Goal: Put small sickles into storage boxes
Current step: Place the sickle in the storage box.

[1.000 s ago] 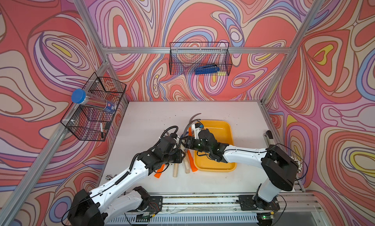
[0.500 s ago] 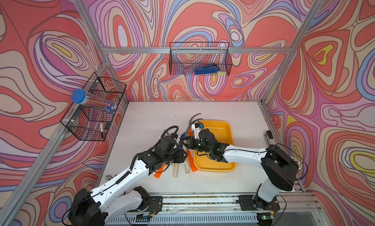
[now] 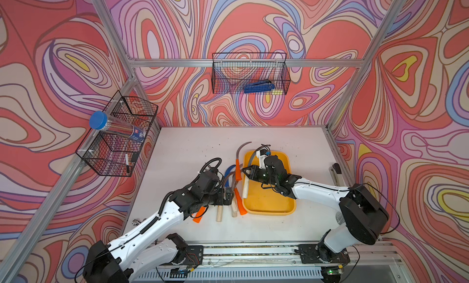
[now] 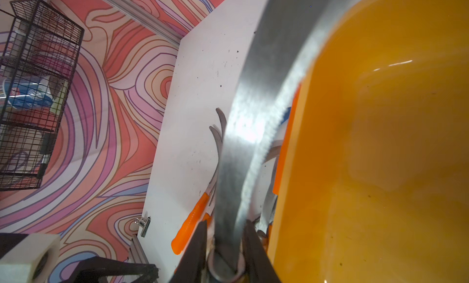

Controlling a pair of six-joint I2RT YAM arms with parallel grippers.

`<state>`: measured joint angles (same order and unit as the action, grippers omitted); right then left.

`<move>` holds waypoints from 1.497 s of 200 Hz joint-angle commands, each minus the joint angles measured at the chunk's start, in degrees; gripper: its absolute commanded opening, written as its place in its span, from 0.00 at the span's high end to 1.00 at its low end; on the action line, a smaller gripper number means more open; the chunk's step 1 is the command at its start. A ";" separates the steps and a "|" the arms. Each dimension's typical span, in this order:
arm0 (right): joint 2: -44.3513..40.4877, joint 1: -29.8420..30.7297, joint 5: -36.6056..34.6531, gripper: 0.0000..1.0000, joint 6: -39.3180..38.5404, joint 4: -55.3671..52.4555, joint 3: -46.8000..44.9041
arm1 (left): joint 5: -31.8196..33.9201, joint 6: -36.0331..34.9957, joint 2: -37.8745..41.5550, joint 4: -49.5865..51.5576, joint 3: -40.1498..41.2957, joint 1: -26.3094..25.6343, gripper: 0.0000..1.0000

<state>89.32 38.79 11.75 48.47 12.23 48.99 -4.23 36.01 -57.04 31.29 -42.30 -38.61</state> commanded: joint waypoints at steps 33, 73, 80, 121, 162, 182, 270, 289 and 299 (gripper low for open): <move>-1.72 -2.20 2.01 0.97 -5.85 -5.70 -2.22 | 7.84 0.36 1.27 2.65 -1.20 0.29 0.00; 1.39 -2.57 2.16 0.97 -6.62 -4.88 -2.25 | 15.60 5.52 0.01 5.63 -2.43 0.28 0.00; 2.22 -2.57 2.38 0.97 -6.62 -4.53 -2.08 | 16.23 5.54 -0.47 6.36 -2.88 0.29 0.00; 6.82 -2.57 2.75 0.95 -6.61 -3.14 -0.90 | 17.30 4.86 -2.34 8.50 -4.01 0.28 0.00; 10.33 -2.57 2.23 0.89 -7.47 -2.82 0.56 | 16.78 3.57 -3.49 9.36 -4.62 0.29 0.00; 11.63 -2.57 2.32 0.81 -7.80 -2.69 1.26 | 16.39 2.54 -4.23 10.14 -5.22 0.29 0.00; 10.33 -2.57 -1.24 0.35 -9.49 -6.67 2.36 | 14.10 1.29 -5.14 11.64 -5.25 0.24 0.00; 8.85 -2.65 -2.04 0.25 -9.88 -8.19 2.42 | 13.66 1.06 -4.37 11.67 -4.82 0.18 0.00; 7.98 -2.57 -2.32 0.16 -10.23 -8.83 2.43 | 13.40 0.91 -4.03 11.61 -4.57 0.22 0.00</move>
<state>100.22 36.38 11.05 39.38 5.30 50.04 9.87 37.50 -62.33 40.97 -46.63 -38.61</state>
